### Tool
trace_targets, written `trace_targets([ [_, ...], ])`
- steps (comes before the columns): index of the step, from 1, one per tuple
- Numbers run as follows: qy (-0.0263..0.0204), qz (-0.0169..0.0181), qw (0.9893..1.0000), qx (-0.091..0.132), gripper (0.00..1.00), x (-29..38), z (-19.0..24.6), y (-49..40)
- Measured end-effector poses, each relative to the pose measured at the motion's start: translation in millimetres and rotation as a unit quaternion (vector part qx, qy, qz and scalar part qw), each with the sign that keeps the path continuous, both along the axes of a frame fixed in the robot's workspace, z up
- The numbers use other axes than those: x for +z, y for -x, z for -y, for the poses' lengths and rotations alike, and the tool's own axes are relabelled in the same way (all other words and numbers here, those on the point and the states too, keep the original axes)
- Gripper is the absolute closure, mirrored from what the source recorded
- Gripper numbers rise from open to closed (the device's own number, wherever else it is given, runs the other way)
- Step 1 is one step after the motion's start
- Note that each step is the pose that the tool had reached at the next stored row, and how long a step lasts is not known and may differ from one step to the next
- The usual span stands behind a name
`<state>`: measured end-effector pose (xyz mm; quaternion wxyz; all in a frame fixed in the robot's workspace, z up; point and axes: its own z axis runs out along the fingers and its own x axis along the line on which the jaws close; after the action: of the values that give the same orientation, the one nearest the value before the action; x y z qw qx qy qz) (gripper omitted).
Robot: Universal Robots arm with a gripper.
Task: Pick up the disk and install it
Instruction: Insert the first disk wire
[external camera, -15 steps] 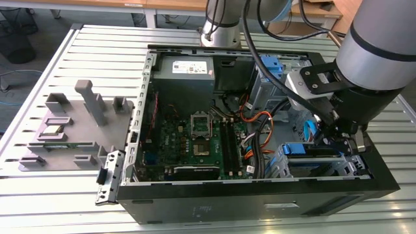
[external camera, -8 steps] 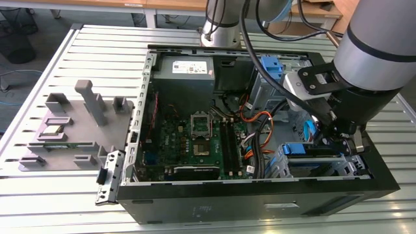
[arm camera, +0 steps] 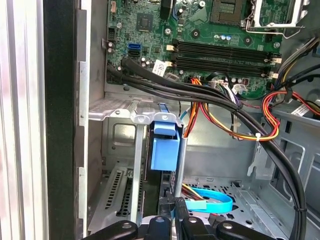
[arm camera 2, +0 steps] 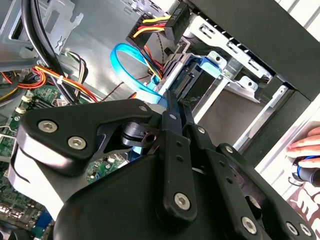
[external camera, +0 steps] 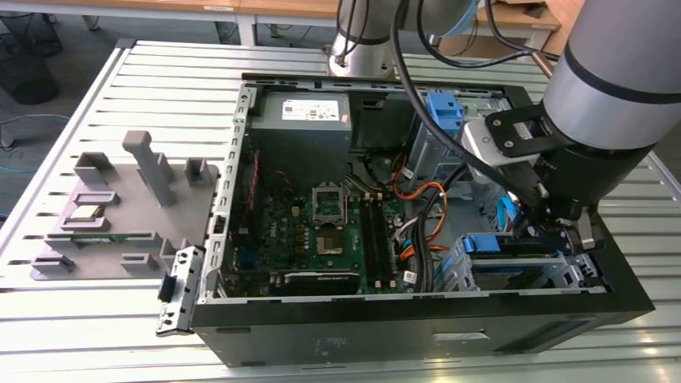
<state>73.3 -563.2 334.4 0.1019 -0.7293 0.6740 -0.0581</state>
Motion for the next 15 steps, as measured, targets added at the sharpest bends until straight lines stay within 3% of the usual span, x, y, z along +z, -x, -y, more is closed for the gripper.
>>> trace_targets([
  [15,0.0,0.0009,1.0,0.0,0.84,-1.8,0.6,0.3],
])
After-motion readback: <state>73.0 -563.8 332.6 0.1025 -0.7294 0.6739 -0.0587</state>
